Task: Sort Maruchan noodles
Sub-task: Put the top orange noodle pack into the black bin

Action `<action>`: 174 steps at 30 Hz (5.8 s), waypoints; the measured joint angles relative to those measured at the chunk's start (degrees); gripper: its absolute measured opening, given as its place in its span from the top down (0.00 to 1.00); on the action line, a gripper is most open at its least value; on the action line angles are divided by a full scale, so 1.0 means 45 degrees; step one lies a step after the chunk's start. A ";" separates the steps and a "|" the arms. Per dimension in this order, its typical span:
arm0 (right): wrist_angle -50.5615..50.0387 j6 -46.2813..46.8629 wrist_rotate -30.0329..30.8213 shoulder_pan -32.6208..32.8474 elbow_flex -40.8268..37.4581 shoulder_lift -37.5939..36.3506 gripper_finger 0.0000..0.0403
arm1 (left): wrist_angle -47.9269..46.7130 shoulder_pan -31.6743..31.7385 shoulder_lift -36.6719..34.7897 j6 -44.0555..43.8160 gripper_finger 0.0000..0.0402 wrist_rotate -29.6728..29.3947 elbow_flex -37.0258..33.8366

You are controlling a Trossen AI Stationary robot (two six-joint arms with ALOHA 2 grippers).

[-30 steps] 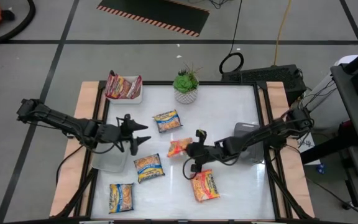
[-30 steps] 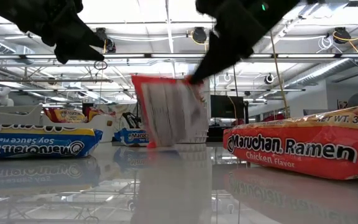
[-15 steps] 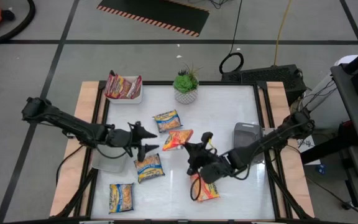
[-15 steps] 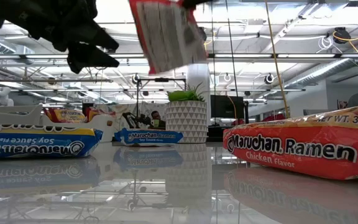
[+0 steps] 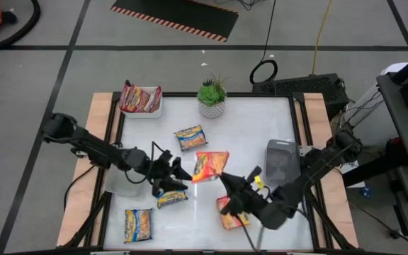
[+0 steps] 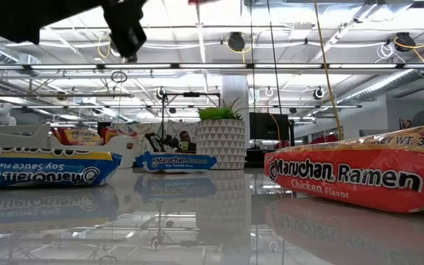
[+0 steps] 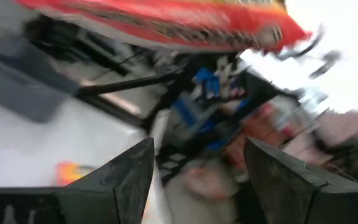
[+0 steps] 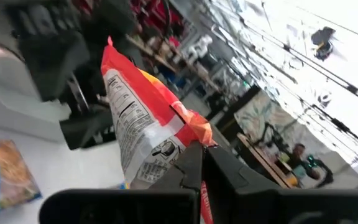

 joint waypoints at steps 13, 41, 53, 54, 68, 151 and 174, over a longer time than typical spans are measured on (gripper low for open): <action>0.2991 -0.3713 -0.1069 0.0702 0.0019 0.1043 1.00 | 0.2371 0.0003 0.0447 -0.4551 0.37 -0.0006 0.0000; 0.3178 -0.4575 -0.1718 -0.0696 0.0034 0.1721 1.00 | 0.1055 0.0183 0.0456 -0.3646 0.37 -0.1181 0.0000; 0.2761 -0.4538 -0.1328 -0.0186 0.0034 0.1626 1.00 | 0.1287 0.0168 0.0447 0.0573 0.37 -0.1493 0.0003; 0.2533 -0.4545 -0.1344 -0.0083 0.0034 0.1514 1.00 | 0.1337 0.0168 0.0442 0.0139 0.37 -0.1532 0.0005; 0.0870 -0.7511 -0.2526 0.1351 0.0024 -0.0800 1.00 | 0.2551 -0.0353 0.0442 -0.5927 0.37 -0.1738 0.0513; 1.4002 -1.2782 -0.7125 -0.2647 0.0024 0.1512 1.00 | 0.2303 -0.1056 0.0449 0.0286 0.37 -0.5050 0.5377; 1.3910 -1.4655 -0.6275 -0.1707 0.0019 0.1512 1.00 | 0.2541 -0.1573 0.0442 0.0929 0.37 -0.5917 0.5377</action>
